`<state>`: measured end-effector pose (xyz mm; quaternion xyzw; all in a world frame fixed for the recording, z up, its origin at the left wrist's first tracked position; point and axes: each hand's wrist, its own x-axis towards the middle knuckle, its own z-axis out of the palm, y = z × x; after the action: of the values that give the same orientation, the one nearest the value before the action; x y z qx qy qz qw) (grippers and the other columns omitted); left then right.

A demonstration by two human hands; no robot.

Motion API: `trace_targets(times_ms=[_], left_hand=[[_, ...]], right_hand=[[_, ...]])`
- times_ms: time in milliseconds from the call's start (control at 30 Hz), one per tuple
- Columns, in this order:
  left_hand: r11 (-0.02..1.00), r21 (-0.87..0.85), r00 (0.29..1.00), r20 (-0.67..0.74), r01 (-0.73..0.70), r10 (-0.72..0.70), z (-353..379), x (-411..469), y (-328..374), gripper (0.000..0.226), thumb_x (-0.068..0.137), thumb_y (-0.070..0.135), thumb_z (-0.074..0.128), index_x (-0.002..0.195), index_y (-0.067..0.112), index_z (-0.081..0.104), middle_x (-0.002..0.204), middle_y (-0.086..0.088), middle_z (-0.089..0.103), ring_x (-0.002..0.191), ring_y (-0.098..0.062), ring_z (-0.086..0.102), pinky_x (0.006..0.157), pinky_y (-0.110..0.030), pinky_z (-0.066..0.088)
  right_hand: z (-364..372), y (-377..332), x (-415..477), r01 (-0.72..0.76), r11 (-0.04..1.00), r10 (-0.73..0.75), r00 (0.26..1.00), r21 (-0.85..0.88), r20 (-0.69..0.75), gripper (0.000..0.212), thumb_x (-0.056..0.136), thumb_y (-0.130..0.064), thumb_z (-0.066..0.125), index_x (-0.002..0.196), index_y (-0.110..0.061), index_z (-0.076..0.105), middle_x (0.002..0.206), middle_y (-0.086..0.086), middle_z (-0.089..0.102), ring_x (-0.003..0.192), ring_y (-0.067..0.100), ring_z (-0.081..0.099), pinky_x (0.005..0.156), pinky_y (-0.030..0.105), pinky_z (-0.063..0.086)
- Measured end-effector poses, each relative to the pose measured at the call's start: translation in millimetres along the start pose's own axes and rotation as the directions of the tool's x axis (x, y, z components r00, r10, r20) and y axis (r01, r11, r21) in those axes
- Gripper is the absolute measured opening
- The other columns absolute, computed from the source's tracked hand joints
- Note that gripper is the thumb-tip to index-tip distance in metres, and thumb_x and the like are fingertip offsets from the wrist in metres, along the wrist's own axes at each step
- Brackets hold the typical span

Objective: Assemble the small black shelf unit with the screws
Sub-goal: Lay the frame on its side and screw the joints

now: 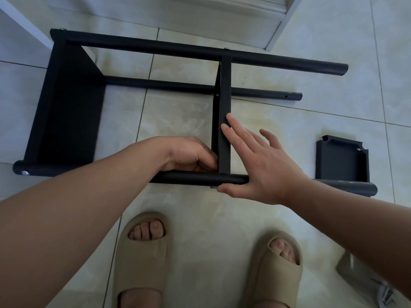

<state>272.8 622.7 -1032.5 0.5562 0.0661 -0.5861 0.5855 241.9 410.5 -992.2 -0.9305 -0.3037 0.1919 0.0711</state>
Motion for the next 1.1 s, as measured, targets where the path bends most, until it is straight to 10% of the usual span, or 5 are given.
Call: trace_targets(times_ms=[1100], left_hand=[[1.0, 0.011, 1.0, 0.026, 0.015, -0.015, -2.8, 3.3, -2.2, 0.025, 0.091, 0.003, 0.057, 0.082, 0.012, 0.079, 0.086, -0.01, 0.075, 0.077, -0.019, 0.073, 0.068, -0.024, 0.056]], right_hand=[[-1.5, -1.2, 0.7, 0.053, 0.996, -0.055, 0.998, -0.066, -0.02, 0.11, 0.081, -0.086, 0.027, 0.163, -0.018, 0.0, 0.169, -0.005, -0.015, 0.156, 0.011, -0.01, 0.127, 0.05, 0.003]])
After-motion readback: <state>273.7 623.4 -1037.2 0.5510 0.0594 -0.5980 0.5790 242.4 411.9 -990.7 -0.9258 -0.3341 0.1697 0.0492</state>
